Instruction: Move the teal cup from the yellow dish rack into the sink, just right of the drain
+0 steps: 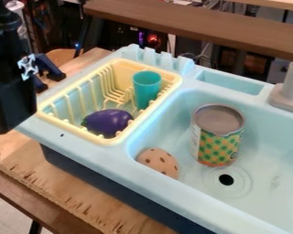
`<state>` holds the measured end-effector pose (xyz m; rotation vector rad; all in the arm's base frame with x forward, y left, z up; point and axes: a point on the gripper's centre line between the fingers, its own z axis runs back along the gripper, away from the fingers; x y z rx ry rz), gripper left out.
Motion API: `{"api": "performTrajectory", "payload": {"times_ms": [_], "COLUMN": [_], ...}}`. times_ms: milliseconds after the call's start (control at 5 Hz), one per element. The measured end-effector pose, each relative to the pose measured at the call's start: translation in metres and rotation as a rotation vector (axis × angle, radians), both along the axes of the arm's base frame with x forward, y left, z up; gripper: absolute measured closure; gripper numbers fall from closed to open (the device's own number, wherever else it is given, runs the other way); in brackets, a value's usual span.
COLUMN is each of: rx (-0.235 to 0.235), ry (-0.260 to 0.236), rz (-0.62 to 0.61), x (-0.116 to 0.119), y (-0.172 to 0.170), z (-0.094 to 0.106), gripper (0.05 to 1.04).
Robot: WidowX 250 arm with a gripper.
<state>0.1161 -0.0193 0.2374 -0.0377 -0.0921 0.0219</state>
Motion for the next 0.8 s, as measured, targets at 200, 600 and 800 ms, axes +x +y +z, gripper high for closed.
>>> {"api": "performTrajectory", "payload": {"times_ms": [200,600,800], "rx": [0.001,0.095,0.128], "ry": [0.006,-0.022,0.001], "rz": [-0.001,0.011,-0.001], "x": [0.000,0.059,0.086], "y": [0.000,0.011,0.012], "z": [-0.002,0.003,-0.003], "gripper": [0.081,0.081,0.081]}}
